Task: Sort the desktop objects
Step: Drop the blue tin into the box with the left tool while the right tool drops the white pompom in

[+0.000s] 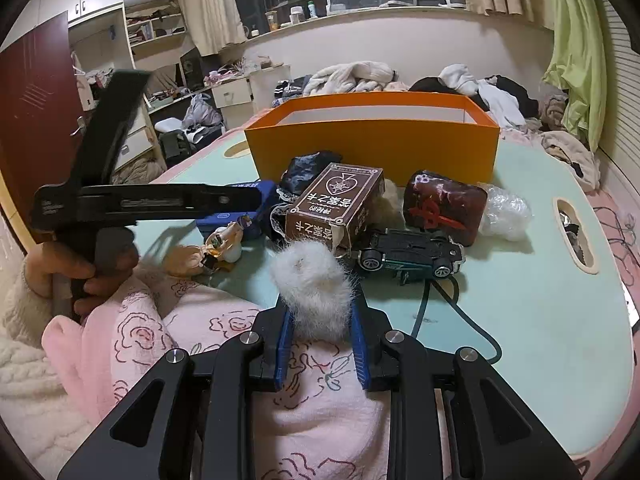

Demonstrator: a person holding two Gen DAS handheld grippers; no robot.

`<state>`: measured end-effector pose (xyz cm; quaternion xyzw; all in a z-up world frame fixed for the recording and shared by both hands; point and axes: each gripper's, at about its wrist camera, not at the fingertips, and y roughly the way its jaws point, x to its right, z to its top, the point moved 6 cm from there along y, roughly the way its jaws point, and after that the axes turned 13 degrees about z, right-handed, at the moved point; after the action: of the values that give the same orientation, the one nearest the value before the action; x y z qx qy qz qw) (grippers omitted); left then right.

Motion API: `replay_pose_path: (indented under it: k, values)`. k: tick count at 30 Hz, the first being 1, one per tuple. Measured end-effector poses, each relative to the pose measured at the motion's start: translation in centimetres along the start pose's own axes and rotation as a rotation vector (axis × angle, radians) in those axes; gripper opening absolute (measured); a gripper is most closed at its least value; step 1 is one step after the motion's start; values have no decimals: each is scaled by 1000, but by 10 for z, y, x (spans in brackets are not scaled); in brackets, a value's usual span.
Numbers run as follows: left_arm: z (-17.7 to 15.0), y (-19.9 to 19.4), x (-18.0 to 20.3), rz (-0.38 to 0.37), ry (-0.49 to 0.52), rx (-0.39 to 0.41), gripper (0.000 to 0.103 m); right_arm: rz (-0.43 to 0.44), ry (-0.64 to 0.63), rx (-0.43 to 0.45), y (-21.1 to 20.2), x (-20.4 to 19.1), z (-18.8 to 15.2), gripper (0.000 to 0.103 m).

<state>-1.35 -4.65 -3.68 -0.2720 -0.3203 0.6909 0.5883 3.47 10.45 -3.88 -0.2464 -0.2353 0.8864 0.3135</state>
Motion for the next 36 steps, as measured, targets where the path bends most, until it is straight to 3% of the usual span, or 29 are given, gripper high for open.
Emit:
replay_pose_path:
  k: [4, 6, 8, 9, 11, 18, 24, 28, 32, 35, 36]
  values:
    - [-2, 9, 17, 158, 154, -7, 85, -1, 9, 0, 0, 0, 0, 27]
    - [0, 8, 20, 180, 175, -5, 85, -3, 9, -2, 0, 1, 0, 27]
    - [1, 11, 15, 140, 143, -34, 83, -5, 10, 0, -1, 1, 0, 27]
    - [2, 10, 8, 138, 126, -20, 72, -6, 11, 1, -1, 0, -1, 27]
    - [3, 8, -2, 135, 90, -8, 66, -6, 13, 3, -1, 0, -1, 27]
    - [-4, -5, -23, 15, -28, 68, 65, -17, 6, 52, -11, -1, 0, 27]
    - [13, -47, -30, -74, -86, 212, 65, -17, -18, 148, -33, -2, 14, 27]
    - [47, -55, -17, -117, -73, 230, 65, -12, 4, 185, -40, 7, 52, 27]
    - [86, -47, 4, -123, -47, 250, 65, -11, 42, 224, -32, 32, 119, 27]
    - [110, -24, 11, -166, -108, 229, 66, -6, 126, 203, -7, 61, 153, 28]
    - [113, -12, 12, -169, -131, 201, 72, -13, 164, 174, 6, 74, 160, 28]
